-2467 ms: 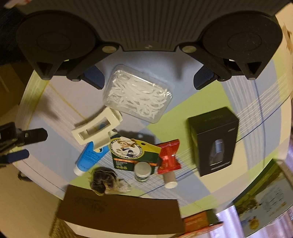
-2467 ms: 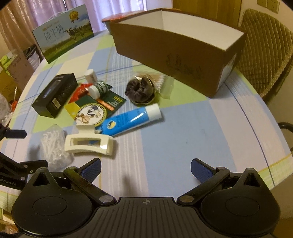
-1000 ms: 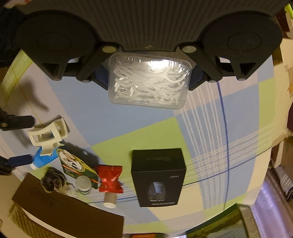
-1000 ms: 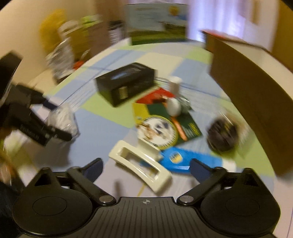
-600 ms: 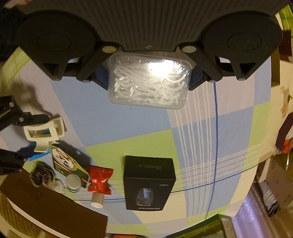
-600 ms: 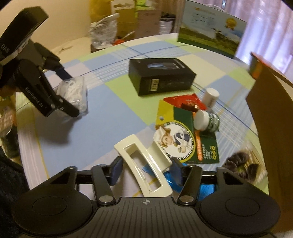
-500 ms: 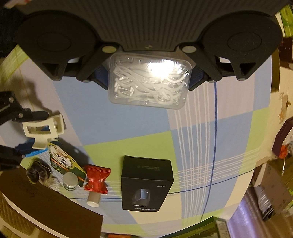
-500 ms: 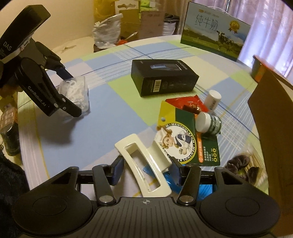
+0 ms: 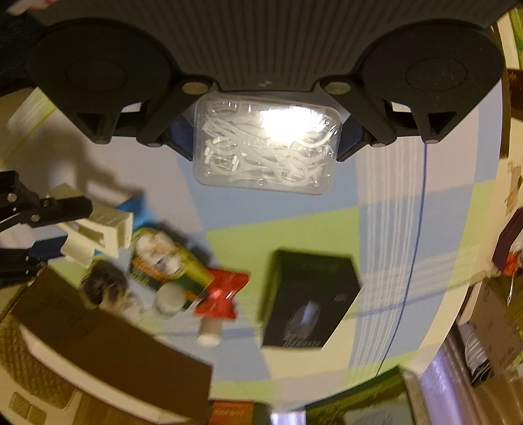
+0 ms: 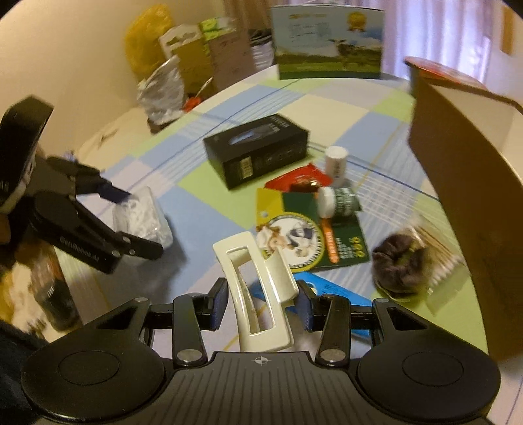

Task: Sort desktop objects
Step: 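Carry floss box in left tool and hair clip in right tool into brown box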

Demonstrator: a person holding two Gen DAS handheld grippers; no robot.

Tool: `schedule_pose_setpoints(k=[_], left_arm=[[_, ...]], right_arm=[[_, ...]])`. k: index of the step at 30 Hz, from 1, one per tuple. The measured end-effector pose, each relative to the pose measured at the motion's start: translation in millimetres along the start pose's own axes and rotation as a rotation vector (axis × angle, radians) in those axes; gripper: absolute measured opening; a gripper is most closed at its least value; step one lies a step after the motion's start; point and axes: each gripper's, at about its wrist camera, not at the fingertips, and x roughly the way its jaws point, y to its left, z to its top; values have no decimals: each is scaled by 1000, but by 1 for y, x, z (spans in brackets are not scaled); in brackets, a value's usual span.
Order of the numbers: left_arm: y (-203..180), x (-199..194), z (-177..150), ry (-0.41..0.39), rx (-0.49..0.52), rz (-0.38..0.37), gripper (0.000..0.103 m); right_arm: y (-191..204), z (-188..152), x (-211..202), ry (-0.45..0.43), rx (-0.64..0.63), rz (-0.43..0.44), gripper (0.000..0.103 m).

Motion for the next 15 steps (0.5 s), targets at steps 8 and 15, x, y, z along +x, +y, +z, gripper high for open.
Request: schedule_pose_setpoints(k=[8, 15], left_arm=[[-43, -27, 40, -89, 84, -49, 85], [-87, -47, 77, -164, 182, -102, 85]], right_arm=[[-28, -2, -49, -45, 149, -57, 41], [-57, -3, -91, -95, 250, -150, 41]])
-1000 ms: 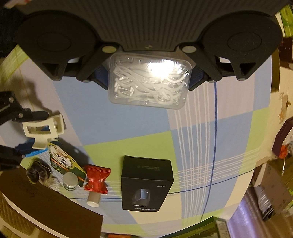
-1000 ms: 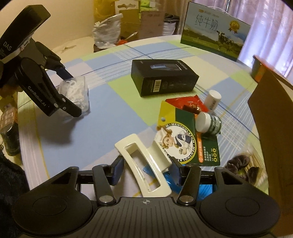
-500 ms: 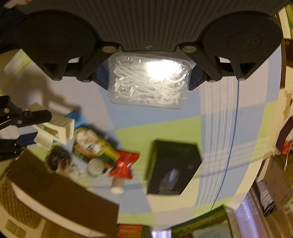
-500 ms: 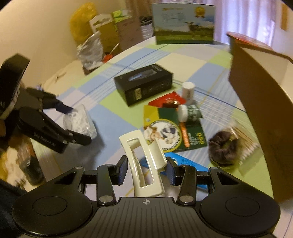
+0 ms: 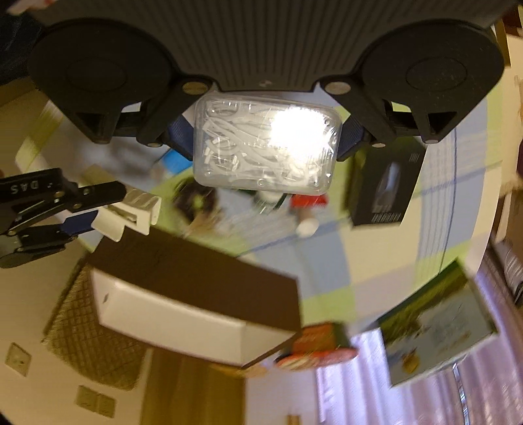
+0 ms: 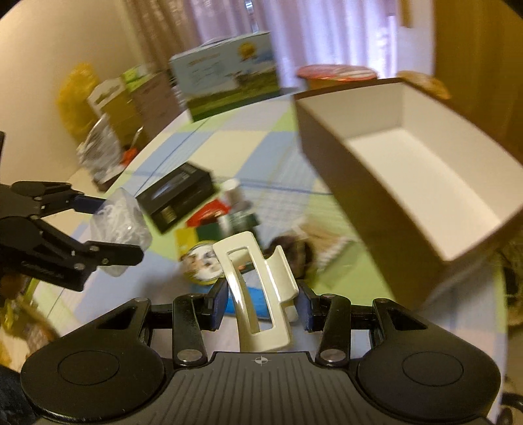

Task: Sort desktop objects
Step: 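Carry floss box in left tool and hair clip in right tool into brown box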

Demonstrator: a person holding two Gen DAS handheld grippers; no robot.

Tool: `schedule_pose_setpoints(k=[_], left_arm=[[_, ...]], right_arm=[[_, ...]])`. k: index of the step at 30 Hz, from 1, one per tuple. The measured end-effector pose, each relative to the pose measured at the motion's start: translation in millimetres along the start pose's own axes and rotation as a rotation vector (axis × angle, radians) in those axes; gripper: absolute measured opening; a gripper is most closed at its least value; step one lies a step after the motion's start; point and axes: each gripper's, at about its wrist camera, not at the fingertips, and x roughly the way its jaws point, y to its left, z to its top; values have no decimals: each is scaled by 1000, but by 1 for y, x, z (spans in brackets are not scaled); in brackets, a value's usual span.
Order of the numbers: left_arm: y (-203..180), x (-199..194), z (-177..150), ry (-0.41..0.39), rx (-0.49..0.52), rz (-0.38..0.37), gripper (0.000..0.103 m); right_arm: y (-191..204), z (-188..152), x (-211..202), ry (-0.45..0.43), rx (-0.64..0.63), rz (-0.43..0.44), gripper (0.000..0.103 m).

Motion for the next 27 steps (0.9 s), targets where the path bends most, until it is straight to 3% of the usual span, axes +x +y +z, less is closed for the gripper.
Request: schedule_pose_setpoints(k=[14, 27], left_arm=[[-61, 9, 85, -148, 143, -98, 85], [-92, 72, 163, -205, 194, -158, 85]], right_arm=[[-54, 35, -62, -133, 72, -76, 41], [-126, 93, -43, -163, 101, -163, 41]])
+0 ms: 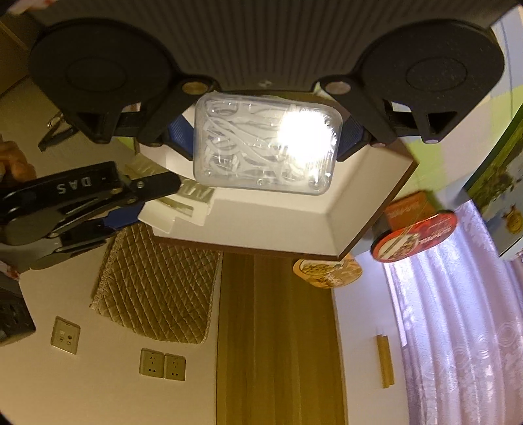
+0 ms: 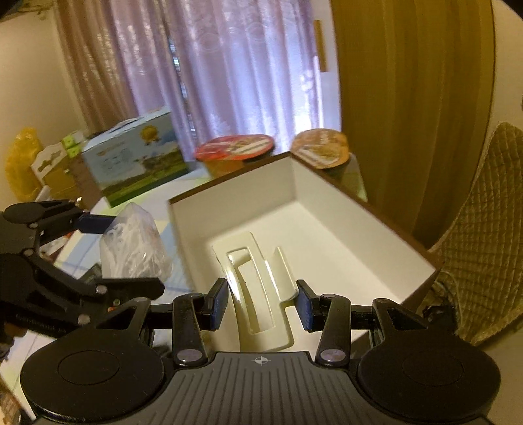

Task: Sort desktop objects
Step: 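Carry floss box in left tool and hair clip in right tool into brown box, then release the floss box from left tool while right tool releases the hair clip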

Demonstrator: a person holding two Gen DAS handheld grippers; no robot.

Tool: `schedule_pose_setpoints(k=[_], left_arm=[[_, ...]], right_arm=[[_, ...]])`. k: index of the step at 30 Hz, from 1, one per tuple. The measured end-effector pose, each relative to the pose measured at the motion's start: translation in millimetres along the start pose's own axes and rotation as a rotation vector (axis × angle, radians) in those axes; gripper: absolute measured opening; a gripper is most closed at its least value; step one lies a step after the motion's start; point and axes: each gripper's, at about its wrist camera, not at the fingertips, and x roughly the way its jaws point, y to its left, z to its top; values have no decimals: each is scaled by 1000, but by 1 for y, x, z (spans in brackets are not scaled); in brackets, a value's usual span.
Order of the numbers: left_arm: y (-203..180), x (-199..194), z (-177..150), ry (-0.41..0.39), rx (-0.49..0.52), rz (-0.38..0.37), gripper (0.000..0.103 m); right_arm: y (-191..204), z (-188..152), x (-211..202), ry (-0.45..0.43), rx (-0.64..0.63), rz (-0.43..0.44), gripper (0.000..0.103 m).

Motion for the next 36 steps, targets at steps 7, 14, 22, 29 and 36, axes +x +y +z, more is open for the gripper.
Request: schedule_pose_setpoints(k=[7, 14, 22, 29, 36], left_arm=[[11, 60, 17, 46, -22, -11, 85], [25, 113, 15, 163, -26, -2, 85], [23, 159, 9, 346, -3, -13, 86], [16, 174, 0, 431, 8, -10, 86], [16, 171, 2, 439, 21, -3, 87]], right_arm=[[-33, 18, 39, 47, 63, -41, 41], [-54, 17, 72, 141, 46, -58, 41], [-70, 15, 102, 244, 2, -79, 41], [-76, 12, 108, 288, -25, -70, 41], [-72, 10, 115, 317, -60, -52, 41]])
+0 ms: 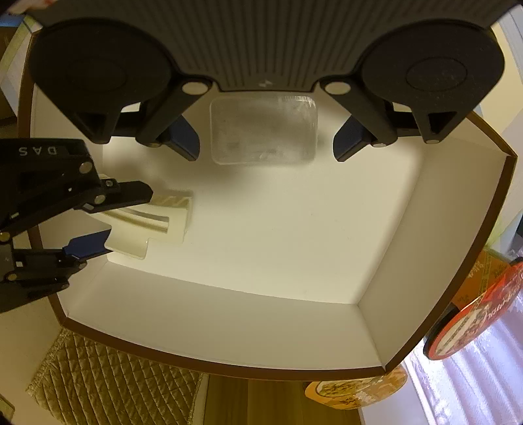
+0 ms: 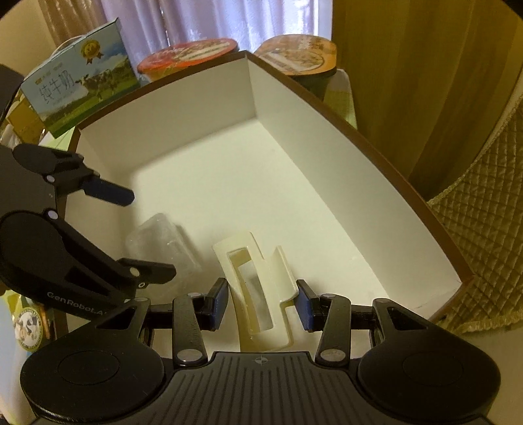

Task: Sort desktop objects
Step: 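Release the floss box from left tool while right tool releases the hair clip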

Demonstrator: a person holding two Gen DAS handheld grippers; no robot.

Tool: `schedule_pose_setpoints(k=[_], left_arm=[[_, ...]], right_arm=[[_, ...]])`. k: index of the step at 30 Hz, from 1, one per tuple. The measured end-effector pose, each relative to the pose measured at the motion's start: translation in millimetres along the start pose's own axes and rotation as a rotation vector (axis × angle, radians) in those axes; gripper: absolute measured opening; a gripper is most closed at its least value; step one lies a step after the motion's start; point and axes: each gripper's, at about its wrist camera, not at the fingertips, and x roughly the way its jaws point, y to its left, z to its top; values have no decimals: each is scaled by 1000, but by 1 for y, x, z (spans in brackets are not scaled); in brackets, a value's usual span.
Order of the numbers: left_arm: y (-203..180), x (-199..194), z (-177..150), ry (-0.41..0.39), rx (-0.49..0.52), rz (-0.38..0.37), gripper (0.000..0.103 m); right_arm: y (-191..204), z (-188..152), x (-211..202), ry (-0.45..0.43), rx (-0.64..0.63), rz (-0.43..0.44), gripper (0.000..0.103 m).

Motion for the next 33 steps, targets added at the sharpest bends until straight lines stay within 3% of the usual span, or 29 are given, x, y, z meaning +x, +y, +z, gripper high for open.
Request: schedule_pose_setpoints(k=[12, 13, 16, 17, 27, 33], left_arm=[[-1, -10, -6, -9, -6, 22, 89], [0, -11, -7, -10, -5, 29, 90], [3, -14, -8, -15, -8, 40, 93], [4, -15, -9, -17, -10, 36, 94], [0, -24, -17, -11, -4, 83, 97], [-2, -36, -19, -31, -28, 98, 98]], right_arm=[[8, -5, 4, 45, -62, 60, 43], [9, -6, 4, 45, -69, 62, 47], [13, -8, 3, 32, -109, 32, 80], [14, -10, 1, 21, -118, 38, 83], [21, -16, -6, 24, -170, 35, 101], [23, -17, -15, 1, -180, 25, 101]])
